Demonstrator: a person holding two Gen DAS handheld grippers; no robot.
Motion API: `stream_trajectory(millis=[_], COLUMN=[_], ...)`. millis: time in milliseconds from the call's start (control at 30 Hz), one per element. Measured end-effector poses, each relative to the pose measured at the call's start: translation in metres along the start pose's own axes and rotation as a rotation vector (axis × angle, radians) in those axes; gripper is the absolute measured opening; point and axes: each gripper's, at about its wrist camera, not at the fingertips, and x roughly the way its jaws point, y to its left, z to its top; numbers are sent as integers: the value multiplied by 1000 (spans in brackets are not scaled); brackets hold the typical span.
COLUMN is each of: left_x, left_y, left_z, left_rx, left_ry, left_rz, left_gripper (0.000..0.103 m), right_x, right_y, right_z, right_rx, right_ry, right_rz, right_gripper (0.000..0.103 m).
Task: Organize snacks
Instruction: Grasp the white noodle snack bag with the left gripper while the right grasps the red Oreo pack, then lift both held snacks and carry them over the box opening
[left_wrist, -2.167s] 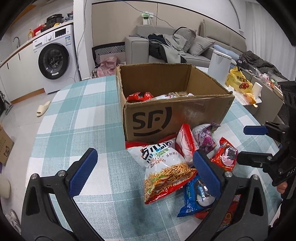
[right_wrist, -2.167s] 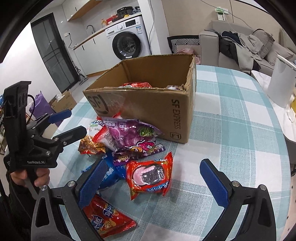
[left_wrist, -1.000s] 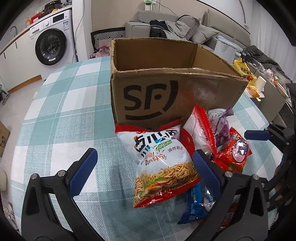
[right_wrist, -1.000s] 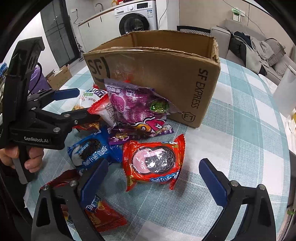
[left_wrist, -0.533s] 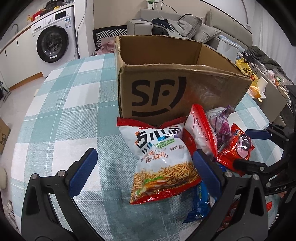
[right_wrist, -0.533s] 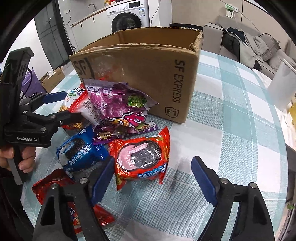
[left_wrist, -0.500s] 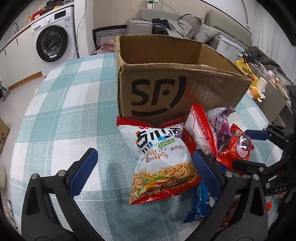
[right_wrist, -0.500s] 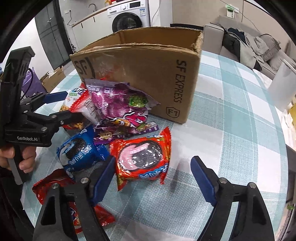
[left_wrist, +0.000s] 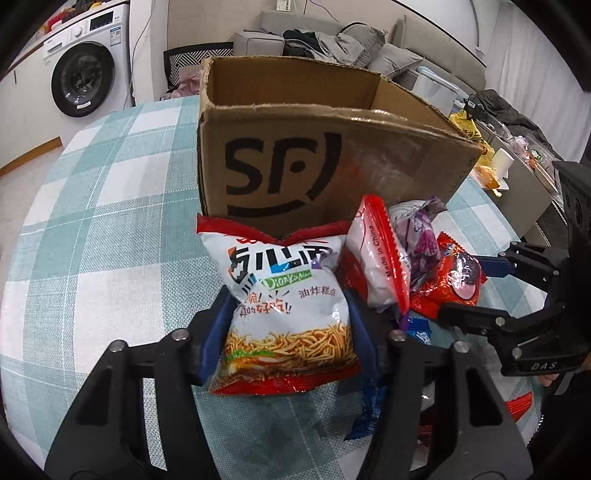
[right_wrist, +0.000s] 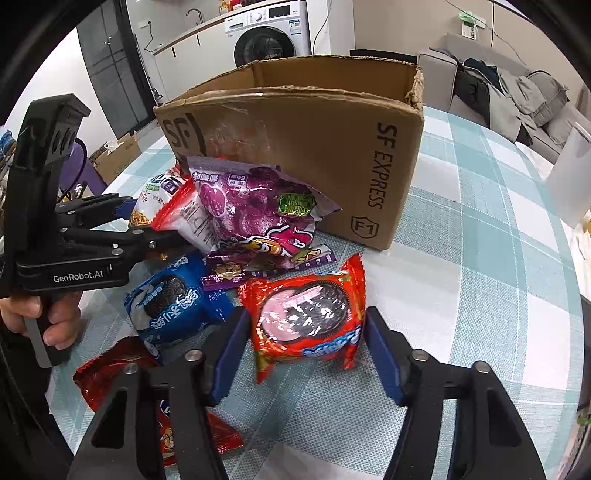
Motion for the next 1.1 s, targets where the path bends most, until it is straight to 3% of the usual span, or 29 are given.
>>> stream_trajectory(millis=[233,1100], left_x=[-8,-72], left_y=[1,-11], left_z=[0,3], left_rx=[3,23], left_ry=[-20,-137], left_rz=[-8,-9], left_gripper=[52,52], right_x=[-5,-53], right_y=[-3,3], right_z=[1,-1], right_rx=[0,1], right_ry=[-15,-130], right_rz=[9,25], right_gripper=[52,51])
